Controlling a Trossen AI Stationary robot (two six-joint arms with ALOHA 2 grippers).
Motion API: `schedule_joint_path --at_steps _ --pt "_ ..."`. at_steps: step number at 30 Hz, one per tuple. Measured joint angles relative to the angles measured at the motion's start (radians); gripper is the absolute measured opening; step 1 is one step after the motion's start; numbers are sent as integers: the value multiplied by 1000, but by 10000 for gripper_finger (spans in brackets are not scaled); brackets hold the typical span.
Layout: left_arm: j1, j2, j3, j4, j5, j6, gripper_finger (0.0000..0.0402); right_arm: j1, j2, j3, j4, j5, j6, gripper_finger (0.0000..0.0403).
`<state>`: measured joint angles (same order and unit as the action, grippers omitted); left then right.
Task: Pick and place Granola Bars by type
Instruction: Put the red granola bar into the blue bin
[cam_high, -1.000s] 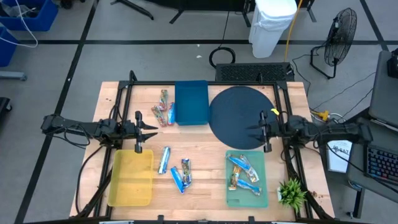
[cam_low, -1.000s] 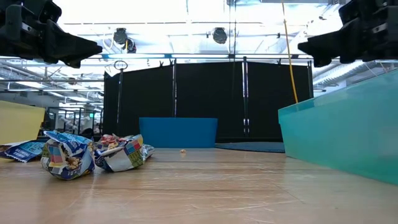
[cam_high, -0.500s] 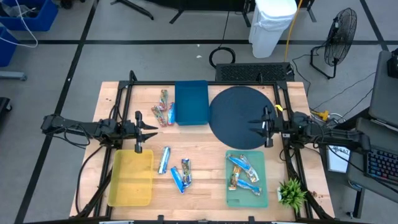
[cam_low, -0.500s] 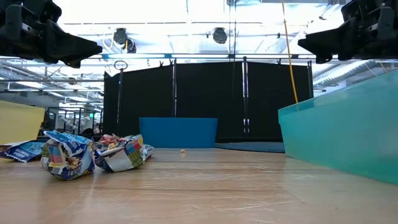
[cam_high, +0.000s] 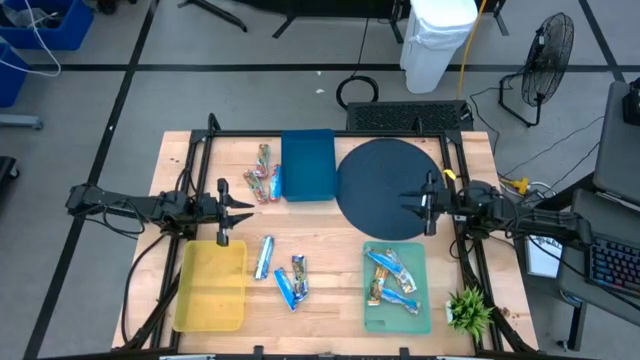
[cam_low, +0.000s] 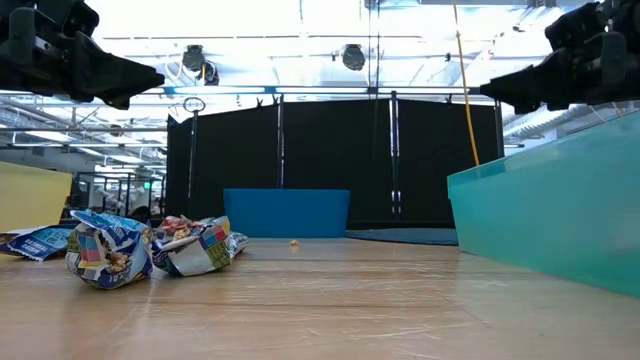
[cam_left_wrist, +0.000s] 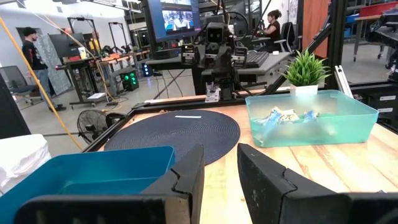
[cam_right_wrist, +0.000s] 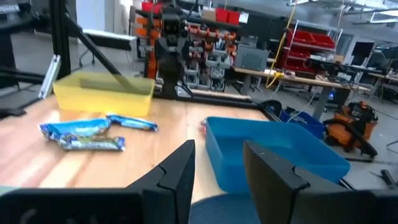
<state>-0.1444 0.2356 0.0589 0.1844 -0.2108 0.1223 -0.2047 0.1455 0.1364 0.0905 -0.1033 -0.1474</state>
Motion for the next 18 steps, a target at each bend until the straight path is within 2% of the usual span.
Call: schedule_joint_path --at_steps 18 --pt "0 0 0 0 0 0 102 0 0 0 9 25 4 125"
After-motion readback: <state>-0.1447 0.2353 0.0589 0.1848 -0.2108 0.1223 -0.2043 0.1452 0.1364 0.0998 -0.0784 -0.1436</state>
